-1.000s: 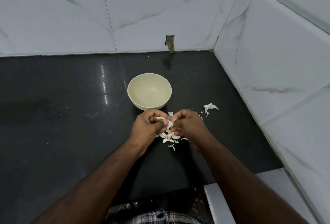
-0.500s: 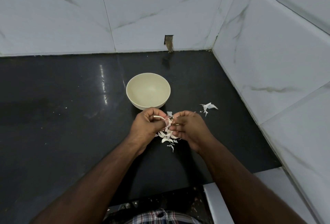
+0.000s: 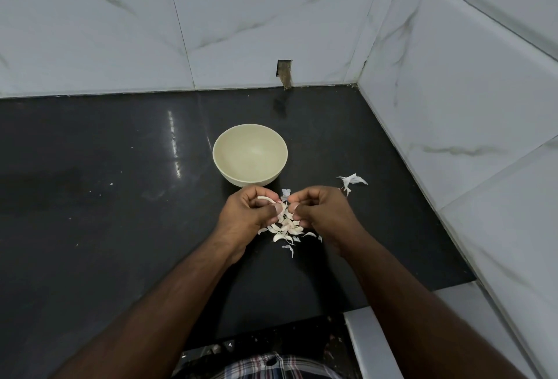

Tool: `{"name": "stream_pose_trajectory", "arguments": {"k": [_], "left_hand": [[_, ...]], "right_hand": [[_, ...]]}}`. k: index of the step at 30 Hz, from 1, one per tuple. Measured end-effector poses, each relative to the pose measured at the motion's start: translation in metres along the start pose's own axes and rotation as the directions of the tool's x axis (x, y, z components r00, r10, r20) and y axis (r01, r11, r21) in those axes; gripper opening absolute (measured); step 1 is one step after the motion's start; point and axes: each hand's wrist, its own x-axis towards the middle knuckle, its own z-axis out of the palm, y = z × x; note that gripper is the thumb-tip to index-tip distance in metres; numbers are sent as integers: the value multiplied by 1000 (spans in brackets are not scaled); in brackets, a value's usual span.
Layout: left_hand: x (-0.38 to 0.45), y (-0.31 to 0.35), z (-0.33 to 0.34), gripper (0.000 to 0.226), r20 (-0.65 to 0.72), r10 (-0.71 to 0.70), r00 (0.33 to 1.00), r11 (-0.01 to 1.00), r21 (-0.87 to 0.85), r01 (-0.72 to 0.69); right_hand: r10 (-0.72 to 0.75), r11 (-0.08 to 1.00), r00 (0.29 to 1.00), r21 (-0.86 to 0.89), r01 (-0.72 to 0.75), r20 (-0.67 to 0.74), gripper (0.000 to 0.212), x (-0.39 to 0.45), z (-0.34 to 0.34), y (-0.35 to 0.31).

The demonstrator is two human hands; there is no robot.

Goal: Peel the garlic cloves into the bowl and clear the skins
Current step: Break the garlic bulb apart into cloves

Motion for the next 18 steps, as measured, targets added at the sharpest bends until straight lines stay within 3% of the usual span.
{"name": "stream_pose_trajectory", "arguments": {"k": [6, 9, 13, 18], "left_hand": [[1, 6, 6, 19, 66, 11, 998, 999, 34, -13], [2, 8, 9, 23, 107, 37, 994, 995, 89, -46], [8, 3, 3, 31, 76, 155, 985, 925, 340, -172], [12, -5, -7, 24, 91, 198, 976, 760, 614, -211]], "right_hand": [[46, 995, 998, 84, -49, 34, 7, 0, -3, -4], [26, 997, 997, 71, -21, -67, 8, 4, -21, -9], [-58, 980, 953, -201, -3, -296, 7, 19, -61, 2], [-186, 846, 935, -533, -3, -301, 11, 19, -70, 15]]}}
